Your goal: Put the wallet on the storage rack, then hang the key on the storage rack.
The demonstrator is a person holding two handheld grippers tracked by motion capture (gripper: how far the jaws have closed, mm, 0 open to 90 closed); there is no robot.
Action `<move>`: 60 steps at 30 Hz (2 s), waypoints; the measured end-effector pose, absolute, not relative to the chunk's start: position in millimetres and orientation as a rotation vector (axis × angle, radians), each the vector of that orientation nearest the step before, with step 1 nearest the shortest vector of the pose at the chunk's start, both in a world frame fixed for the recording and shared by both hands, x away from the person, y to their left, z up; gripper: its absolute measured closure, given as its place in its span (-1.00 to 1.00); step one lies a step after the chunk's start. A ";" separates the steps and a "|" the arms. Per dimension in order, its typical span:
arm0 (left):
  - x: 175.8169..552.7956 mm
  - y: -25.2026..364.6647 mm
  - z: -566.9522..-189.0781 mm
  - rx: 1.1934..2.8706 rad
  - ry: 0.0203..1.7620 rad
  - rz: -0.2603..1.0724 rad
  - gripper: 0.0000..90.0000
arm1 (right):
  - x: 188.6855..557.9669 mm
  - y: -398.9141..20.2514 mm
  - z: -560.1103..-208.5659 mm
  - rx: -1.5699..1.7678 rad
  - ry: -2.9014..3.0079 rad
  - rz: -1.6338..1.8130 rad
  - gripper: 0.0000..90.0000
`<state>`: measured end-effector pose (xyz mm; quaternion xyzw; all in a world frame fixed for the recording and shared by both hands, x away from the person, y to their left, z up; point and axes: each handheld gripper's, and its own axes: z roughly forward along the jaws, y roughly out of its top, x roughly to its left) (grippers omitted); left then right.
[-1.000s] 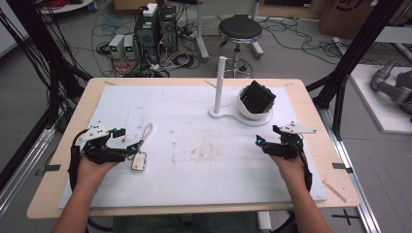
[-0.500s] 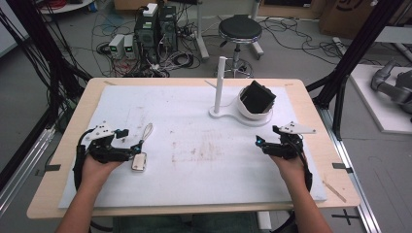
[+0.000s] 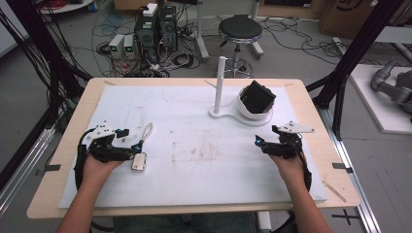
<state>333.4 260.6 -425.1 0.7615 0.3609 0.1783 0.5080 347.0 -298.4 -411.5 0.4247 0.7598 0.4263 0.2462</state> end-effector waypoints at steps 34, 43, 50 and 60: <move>359.2 243.5 -445.3 1.966 0.987 0.498 -0.59 | 343.5 -296.7 -411.1 1.151 2.081 1.156 -0.55; 365.2 234.9 -450.6 2.056 1.015 0.521 -0.40 | 343.8 -297.3 -413.5 1.154 2.088 1.142 -0.54; 363.0 230.2 -450.8 2.088 1.000 0.469 0.17 | 344.2 -296.0 -414.0 1.158 2.098 1.141 -0.54; 359.5 227.2 -450.2 2.117 0.930 0.460 0.78 | 343.8 -296.9 -413.8 1.146 2.101 1.143 -0.54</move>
